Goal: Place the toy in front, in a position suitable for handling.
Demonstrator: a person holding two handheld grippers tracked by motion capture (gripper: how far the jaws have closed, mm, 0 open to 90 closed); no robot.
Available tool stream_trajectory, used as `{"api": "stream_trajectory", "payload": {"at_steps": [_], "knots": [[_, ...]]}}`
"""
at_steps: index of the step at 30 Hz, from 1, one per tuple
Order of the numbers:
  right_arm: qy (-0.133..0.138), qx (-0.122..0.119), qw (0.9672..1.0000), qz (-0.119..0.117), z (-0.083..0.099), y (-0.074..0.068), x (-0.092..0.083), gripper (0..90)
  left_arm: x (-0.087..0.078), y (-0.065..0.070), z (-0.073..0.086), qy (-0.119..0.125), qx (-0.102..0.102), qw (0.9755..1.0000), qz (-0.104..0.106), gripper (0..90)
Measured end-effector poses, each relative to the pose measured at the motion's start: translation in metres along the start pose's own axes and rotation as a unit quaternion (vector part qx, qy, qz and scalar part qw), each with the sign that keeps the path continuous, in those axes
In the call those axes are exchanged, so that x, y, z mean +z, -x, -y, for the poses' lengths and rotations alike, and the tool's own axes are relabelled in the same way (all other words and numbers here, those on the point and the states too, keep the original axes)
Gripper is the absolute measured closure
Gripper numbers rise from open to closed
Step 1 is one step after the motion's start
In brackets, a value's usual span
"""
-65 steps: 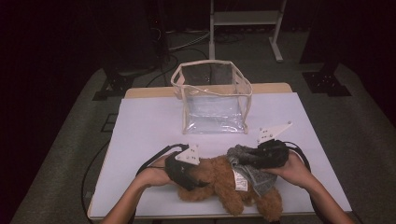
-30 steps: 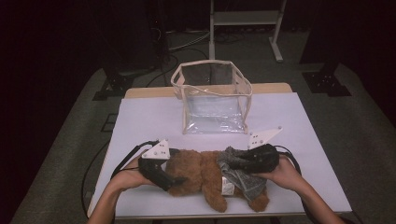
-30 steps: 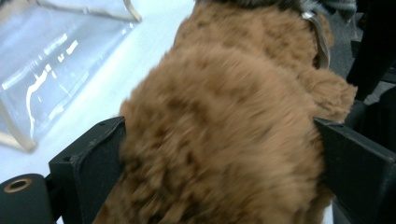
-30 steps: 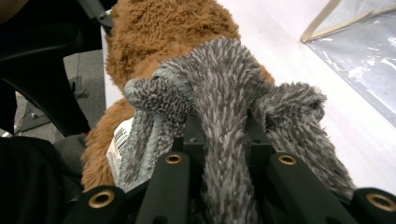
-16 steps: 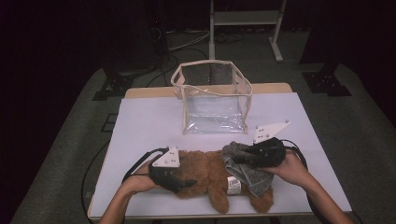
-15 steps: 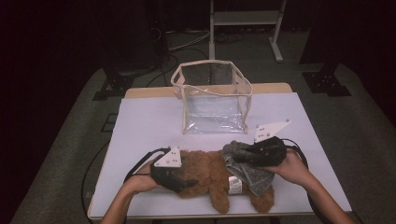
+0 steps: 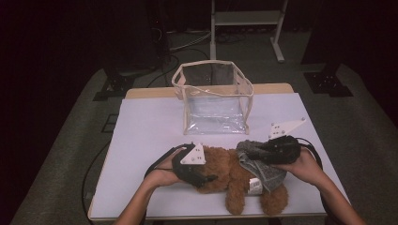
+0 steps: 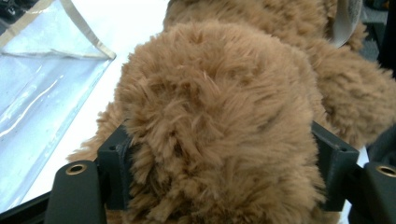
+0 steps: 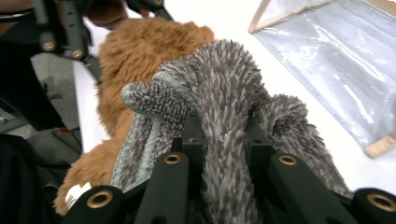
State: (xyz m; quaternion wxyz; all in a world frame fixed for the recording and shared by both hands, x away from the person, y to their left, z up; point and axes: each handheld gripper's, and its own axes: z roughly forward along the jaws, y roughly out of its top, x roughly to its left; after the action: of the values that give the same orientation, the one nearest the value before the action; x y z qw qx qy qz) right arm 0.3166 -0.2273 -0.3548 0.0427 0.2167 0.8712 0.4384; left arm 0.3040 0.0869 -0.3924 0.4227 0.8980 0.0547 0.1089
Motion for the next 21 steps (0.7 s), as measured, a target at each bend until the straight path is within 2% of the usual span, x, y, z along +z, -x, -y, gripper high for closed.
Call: {"api": "stream_trajectory", "payload": {"at_steps": [8, 11, 13, 14, 15, 16, 18, 20, 21], "knots": [[0.011, 0.001, 0.9999, 0.012, 0.011, -0.001, -0.019, 75.2, -0.013, 0.0, 0.007, 0.002, -0.001, 1.0, 0.0, 27.6], [0.009, 0.004, 0.9999, 0.011, 0.008, 0.0, -0.019, 75.3, -0.015, 0.001, 0.006, 0.002, -0.001, 1.0, 0.001, 27.7], [0.011, 0.0, 0.9999, 0.008, 0.001, -0.002, -0.015, 75.3, -0.014, 0.002, 0.005, 0.001, -0.001, 1.0, 0.002, 28.0], [0.005, -0.014, 0.9999, 0.007, -0.01, -0.006, -0.007, 75.3, -0.014, 0.002, 0.004, 0.001, -0.001, 1.0, 0.003, 28.8], [0.005, -0.014, 0.9999, 0.007, -0.01, -0.006, -0.007, 75.3, -0.013, 0.002, 0.003, -0.001, 0.003, 1.0, 0.003, 28.8], [-0.004, -0.026, 0.9996, 0.001, -0.02, -0.01, 0.005, 75.3, -0.013, 0.002, 0.002, -0.002, 0.004, 1.0, 0.003, 29.0], [-0.01, -0.032, 0.9994, -0.002, -0.025, -0.013, 0.012, 75.3, -0.013, 0.002, 0.0, -0.004, 0.007, 1.0, 0.003, 29.0], [-0.023, -0.049, 0.9983, -0.021, -0.038, -0.02, 0.032, 75.3, -0.013, 0.002, -0.001, -0.006, 0.01, 0.9999, 0.002, 29.0], [-0.023, -0.049, 0.9983, -0.021, -0.038, -0.02, 0.032, 75.3, -0.013, 0.002, -0.002, -0.008, 0.011, 0.9999, 0.003, 29.0]]}}
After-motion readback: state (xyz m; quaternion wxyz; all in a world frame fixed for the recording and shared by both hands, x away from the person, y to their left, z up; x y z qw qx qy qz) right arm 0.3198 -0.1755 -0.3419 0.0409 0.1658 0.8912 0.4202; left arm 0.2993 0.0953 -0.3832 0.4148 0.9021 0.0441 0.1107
